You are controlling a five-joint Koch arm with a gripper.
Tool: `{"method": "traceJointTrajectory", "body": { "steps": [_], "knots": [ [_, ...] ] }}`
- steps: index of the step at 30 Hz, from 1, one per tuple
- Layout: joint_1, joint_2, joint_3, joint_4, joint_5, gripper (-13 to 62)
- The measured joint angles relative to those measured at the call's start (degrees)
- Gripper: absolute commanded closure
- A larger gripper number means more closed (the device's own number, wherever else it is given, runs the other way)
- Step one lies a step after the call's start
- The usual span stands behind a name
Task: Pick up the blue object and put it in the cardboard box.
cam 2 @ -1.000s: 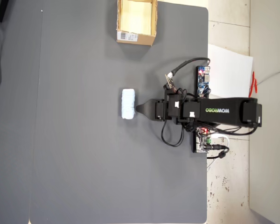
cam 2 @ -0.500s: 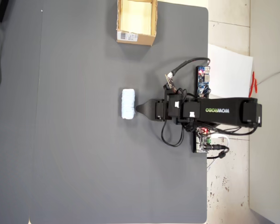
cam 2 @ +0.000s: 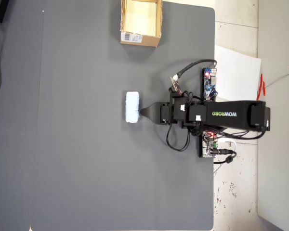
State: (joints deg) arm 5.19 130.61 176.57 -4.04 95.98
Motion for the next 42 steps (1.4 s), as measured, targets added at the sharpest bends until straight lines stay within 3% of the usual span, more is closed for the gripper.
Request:
{"method": "traceJointTrajectory", "body": {
  "steps": [30,42],
  "knots": [
    [-0.09,0.00,-0.62,0.35,0.00,15.6],
    [-0.44,0.00,-17.31,26.46,-3.43,16.1]
  ]
}}
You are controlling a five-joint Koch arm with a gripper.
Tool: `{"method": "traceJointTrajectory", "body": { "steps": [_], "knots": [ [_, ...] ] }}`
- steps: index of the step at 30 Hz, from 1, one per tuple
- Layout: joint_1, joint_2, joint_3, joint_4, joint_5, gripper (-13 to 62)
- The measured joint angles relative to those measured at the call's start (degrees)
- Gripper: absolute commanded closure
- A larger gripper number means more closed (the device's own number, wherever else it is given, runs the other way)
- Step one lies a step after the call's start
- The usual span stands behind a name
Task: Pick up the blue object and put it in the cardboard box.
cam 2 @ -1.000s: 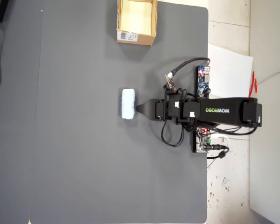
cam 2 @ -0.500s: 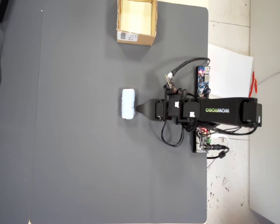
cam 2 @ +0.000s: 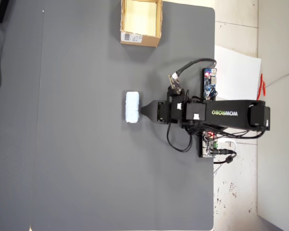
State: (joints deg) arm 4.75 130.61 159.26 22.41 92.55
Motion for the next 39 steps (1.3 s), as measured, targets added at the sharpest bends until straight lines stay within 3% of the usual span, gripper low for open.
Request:
{"method": "traceJointTrajectory", "body": {
  "steps": [5,22,30,39],
  "knots": [
    [0.00,-1.41,-8.79,6.24,-0.09,16.1],
    [0.09,-33.49,-29.53,14.33,-0.09,16.7],
    [0.26,-35.86,-30.32,13.89,-0.09,34.8],
    [3.52,-32.70,-25.22,1.14,4.04,35.4]
  ]
}}
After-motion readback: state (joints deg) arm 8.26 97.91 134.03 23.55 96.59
